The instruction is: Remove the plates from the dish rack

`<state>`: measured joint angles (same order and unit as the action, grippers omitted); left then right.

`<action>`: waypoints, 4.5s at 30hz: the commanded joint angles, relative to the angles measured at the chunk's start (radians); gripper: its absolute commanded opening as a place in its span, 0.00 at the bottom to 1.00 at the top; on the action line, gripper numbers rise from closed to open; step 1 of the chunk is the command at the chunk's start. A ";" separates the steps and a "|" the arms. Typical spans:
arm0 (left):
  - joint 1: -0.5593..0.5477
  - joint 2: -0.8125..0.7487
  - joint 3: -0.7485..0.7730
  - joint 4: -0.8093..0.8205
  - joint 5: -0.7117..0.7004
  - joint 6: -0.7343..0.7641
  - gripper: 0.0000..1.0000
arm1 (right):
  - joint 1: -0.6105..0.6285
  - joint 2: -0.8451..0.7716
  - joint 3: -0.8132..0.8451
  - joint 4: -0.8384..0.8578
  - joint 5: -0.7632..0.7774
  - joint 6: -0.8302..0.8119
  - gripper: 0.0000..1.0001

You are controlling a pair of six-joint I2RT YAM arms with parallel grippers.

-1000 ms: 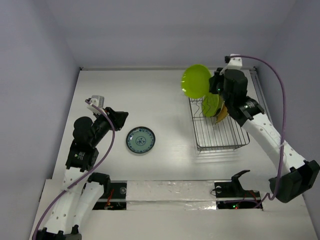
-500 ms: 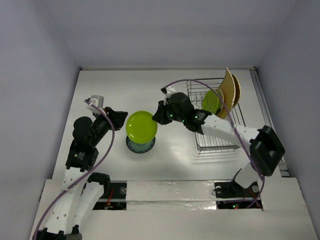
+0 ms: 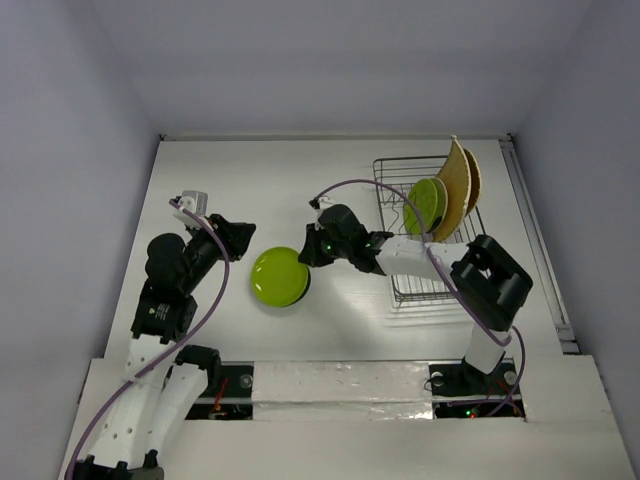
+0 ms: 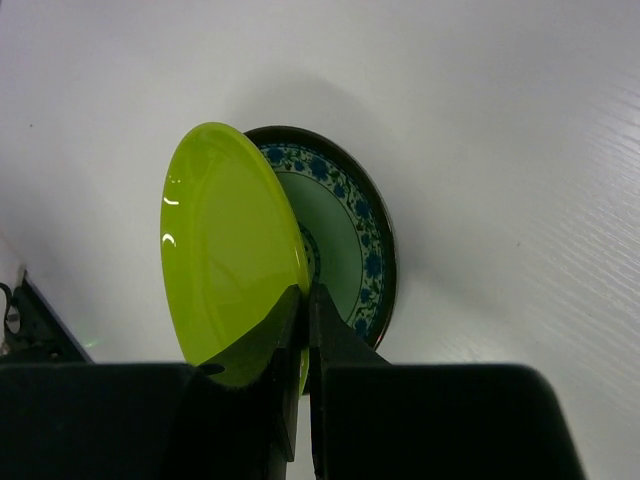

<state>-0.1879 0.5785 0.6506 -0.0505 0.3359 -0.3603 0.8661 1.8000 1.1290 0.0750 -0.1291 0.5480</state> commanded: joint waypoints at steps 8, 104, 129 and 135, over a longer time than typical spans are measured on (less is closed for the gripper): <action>0.005 -0.009 0.035 0.037 0.012 0.004 0.22 | 0.007 0.006 -0.029 0.088 0.023 0.030 0.28; -0.013 -0.006 0.035 0.040 0.009 0.006 0.22 | -0.101 -0.377 0.025 -0.086 0.047 -0.119 0.00; -0.013 -0.023 0.035 0.034 0.011 0.007 0.23 | 0.042 -0.011 -0.029 0.106 0.003 0.040 0.21; -0.013 -0.022 0.035 0.035 0.009 0.006 0.23 | 0.042 -0.018 -0.026 0.071 0.055 0.029 0.23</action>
<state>-0.1963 0.5663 0.6506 -0.0502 0.3393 -0.3603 0.9047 1.8023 1.0966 0.1127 -0.1226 0.5758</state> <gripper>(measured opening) 0.222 0.232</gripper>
